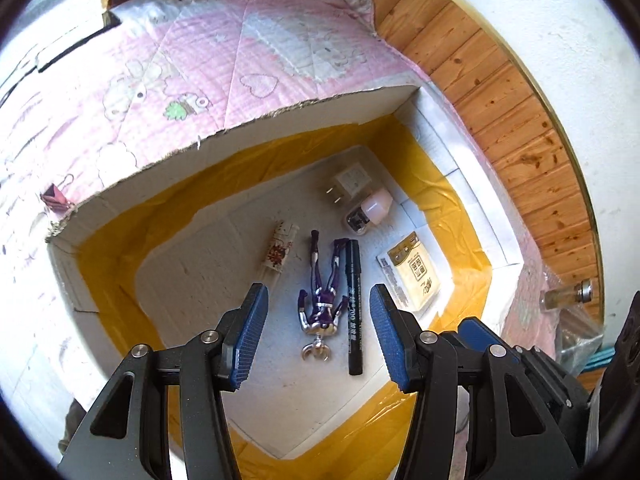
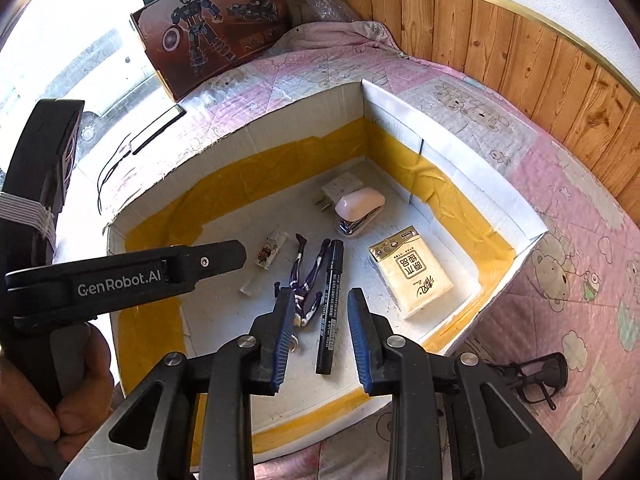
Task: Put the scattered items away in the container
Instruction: 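Withdraw both grippers from the box toward the staples box and tape, then grasp the red-and-white staples box with the left gripper while the right gripper approaches the green tape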
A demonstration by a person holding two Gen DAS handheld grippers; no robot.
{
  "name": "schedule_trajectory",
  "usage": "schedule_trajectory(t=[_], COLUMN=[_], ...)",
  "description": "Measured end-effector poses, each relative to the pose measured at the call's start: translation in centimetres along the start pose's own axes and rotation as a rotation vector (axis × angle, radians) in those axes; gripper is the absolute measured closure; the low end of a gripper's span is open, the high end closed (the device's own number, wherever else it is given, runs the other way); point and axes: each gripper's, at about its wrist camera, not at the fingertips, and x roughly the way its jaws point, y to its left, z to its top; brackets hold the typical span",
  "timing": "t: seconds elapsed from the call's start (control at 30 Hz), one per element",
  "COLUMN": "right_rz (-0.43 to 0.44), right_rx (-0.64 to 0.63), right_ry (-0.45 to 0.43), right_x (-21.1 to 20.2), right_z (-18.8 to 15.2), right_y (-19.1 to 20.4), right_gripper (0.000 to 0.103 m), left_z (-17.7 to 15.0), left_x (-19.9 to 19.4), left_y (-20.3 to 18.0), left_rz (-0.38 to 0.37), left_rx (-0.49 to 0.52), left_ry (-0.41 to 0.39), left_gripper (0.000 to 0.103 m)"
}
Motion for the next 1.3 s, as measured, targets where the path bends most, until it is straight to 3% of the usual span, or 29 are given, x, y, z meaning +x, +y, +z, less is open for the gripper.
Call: schedule_trajectory(t=[0.33, 0.5, 0.73, 1.03, 1.3], right_rz=[0.06, 0.104, 0.111, -0.003, -0.095], right_rx=[0.098, 0.216, 0.333, 0.51, 0.69], right_ry=[-0.146, -0.26, -0.404, -0.486, -0.465], right_x=[-2.8, -4.1, -6.0, -9.5, -9.8], right_z=[-2.6, -5.1, -9.9, -17.1, -22.8], right_y=[-0.1, -0.6, -1.1, -5.1, -10.1], right_gripper=[0.074, 0.073, 0.069, 0.063, 0.058], left_z=[-1.4, -2.5, -5.9, -10.4, -13.5], left_x=[-3.4, -5.2, -6.6, -5.9, -2.1], left_y=[-1.2, -1.4, -4.2, -9.6, -13.3], left_rz=[0.014, -0.061, -0.117, -0.22, -0.236], left_rx=[0.105, 0.151, 0.341, 0.527, 0.62], left_ry=[-0.108, -0.166, -0.213, -0.151, -0.034], left_gripper=[0.047, 0.047, 0.047, 0.047, 0.047])
